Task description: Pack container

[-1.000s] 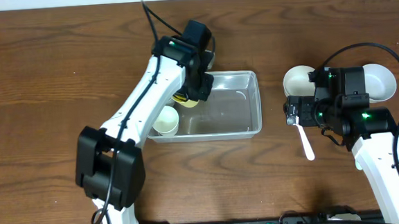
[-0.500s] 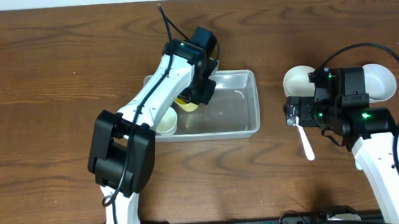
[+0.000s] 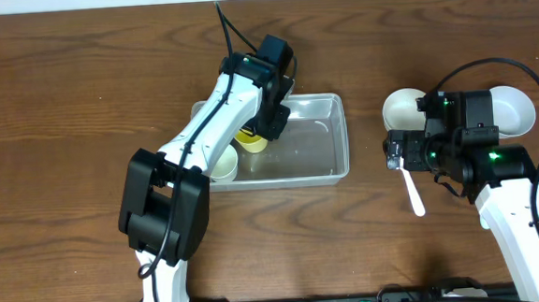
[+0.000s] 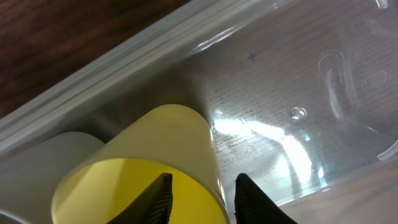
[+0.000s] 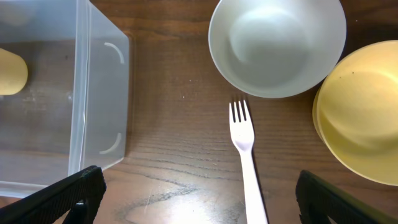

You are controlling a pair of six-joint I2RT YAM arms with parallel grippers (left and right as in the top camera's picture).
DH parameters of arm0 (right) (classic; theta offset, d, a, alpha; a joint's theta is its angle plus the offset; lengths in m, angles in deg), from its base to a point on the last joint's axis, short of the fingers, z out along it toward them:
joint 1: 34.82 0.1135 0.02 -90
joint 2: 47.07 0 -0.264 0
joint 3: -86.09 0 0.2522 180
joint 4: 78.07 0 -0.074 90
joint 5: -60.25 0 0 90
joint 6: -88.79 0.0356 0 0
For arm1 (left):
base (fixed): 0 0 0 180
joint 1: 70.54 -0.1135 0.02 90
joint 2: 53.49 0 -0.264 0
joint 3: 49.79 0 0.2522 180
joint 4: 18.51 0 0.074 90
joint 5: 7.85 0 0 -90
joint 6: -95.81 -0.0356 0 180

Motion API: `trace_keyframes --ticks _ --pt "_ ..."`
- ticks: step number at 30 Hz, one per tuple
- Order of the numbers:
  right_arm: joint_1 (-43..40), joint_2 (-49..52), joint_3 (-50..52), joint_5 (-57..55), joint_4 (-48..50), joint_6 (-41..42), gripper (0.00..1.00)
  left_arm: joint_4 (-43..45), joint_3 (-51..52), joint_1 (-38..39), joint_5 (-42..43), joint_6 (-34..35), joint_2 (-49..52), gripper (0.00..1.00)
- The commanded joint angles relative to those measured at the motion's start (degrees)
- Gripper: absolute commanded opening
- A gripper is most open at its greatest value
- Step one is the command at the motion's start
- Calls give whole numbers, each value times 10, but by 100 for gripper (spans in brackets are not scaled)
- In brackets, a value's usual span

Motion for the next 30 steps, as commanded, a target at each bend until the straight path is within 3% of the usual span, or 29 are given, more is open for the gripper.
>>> trace_keyframes --ticks 1,10,14,20,25,30 --pt "-4 1 -9 -3 0 3 99 1 -11 -1 -9 -6 1 34" --pt "-4 1 -9 -3 0 2 99 -2 -27 1 -22 -12 -27 48" --pt "-4 1 -9 -1 6 18 99 -3 -37 0 -33 -12 -79 59" --pt "-4 1 -9 -3 7 16 99 -17 -37 -18 -50 31 -186 66" --pt "-4 -4 -34 -38 -12 23 99 -67 -37 -93 -95 135 -283 67" --pt "-3 -6 -149 -81 -70 11 99 -90 -5 -217 -69 156 -359 67"
